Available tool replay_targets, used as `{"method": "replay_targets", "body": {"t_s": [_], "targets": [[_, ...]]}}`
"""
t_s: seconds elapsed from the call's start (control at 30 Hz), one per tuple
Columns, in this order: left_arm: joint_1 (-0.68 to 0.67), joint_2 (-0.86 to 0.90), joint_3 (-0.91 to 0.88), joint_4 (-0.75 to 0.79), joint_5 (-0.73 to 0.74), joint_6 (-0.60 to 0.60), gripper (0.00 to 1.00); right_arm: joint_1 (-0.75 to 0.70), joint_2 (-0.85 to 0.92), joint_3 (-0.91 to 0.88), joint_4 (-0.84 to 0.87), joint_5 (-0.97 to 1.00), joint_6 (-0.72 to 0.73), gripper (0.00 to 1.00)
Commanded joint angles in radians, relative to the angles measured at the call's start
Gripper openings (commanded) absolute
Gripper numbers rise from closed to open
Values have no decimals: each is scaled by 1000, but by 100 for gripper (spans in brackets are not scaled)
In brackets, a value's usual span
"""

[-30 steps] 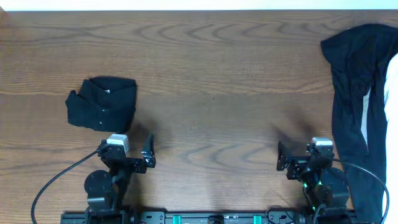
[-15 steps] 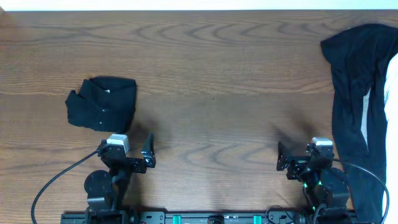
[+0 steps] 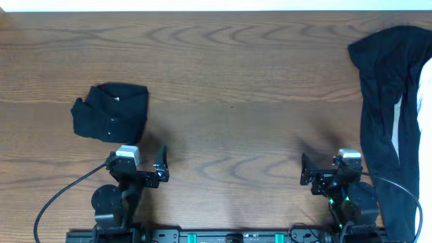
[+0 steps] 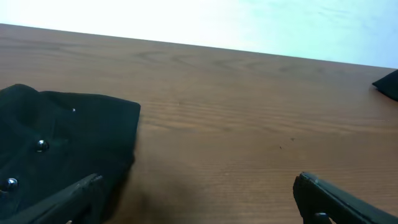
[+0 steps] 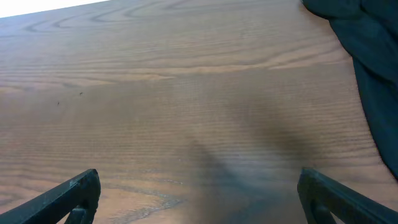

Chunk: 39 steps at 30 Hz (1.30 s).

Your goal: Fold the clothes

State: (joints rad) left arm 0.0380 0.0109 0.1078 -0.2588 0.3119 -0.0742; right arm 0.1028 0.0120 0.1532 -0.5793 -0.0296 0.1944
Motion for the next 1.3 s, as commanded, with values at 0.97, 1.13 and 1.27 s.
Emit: {"method": "replay_targets", "body": {"t_s": [0.97,1.13,1.27], "targets": [[-3,480,579,-104,219,-288,98,-12,469,435,331,-370,130,99],[-3,830,909,-403,219,-187,98,-12,827,717,108,-332,120,99],[-3,1056,1163,-642,219,-103,98,-14,1127,1009,-184,-288,0,99]]}}
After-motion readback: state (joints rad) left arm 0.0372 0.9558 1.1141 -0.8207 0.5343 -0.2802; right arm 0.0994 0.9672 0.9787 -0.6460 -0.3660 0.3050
